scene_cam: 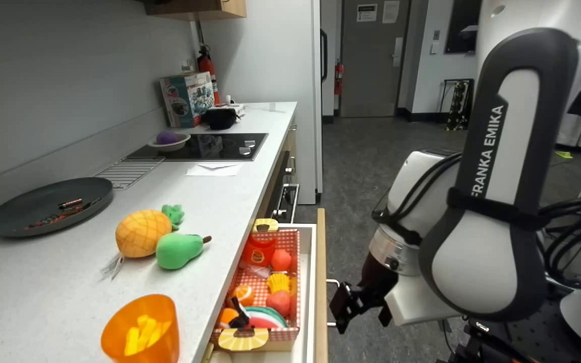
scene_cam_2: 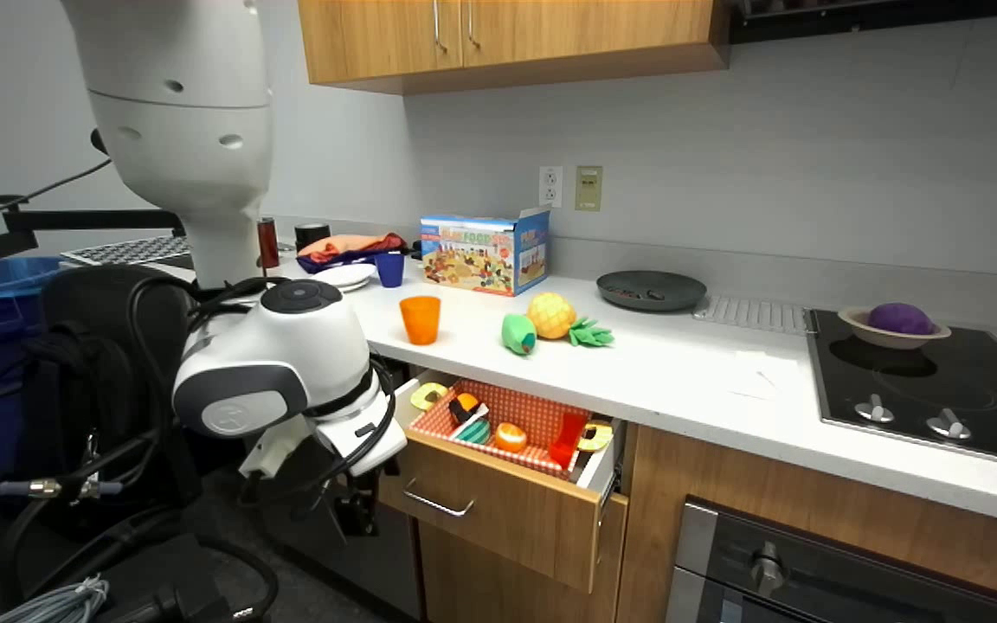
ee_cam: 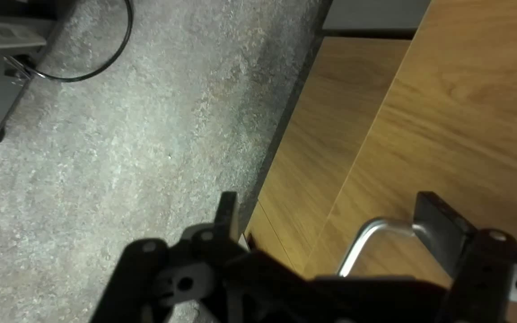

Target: Open the drawer

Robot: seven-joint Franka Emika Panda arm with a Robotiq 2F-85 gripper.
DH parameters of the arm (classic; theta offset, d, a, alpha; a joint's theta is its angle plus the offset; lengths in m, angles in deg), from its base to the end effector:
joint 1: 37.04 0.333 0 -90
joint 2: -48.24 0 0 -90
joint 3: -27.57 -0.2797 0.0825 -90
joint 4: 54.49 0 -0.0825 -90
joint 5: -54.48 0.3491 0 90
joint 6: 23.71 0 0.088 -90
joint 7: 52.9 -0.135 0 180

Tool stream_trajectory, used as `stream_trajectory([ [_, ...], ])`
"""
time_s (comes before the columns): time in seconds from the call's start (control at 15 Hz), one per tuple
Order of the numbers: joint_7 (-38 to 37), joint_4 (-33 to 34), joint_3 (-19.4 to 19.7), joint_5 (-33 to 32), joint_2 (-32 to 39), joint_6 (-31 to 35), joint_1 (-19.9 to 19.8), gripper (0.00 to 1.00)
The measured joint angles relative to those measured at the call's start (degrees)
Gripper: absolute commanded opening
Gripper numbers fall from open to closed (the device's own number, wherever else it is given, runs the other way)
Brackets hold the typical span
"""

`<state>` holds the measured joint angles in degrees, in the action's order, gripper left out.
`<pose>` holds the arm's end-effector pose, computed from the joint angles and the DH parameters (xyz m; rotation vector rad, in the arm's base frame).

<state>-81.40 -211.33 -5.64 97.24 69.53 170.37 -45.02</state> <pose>0.3591 0.1133 0.1197 -2.6435 1.2280 -0.2307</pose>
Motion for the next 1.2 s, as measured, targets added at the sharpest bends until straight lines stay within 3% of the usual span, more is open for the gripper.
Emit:
stream_trajectory([
  [0.13, 3.3, -0.7, 4.2, 8.4, -5.5, -7.1, 8.4, 1.00],
  [0.27, 7.2, -0.8, 12.3, 12.7, -7.7, -11.6, 17.6, 1.00],
  [0.4, 6.9, -1.0, 21.3, 10.2, -7.2, -16.2, 26.0, 1.00],
  [0.53, 4.3, -0.9, 28.8, 3.8, -6.8, -21.4, 32.2, 1.00],
  [0.67, 3.9, -0.9, 31.0, 2.4, -6.8, -22.7, 33.9, 1.00],
  [1.2, 3.8, -0.9, 31.3, 2.2, -6.8, -23.0, 34.2, 1.00],
])
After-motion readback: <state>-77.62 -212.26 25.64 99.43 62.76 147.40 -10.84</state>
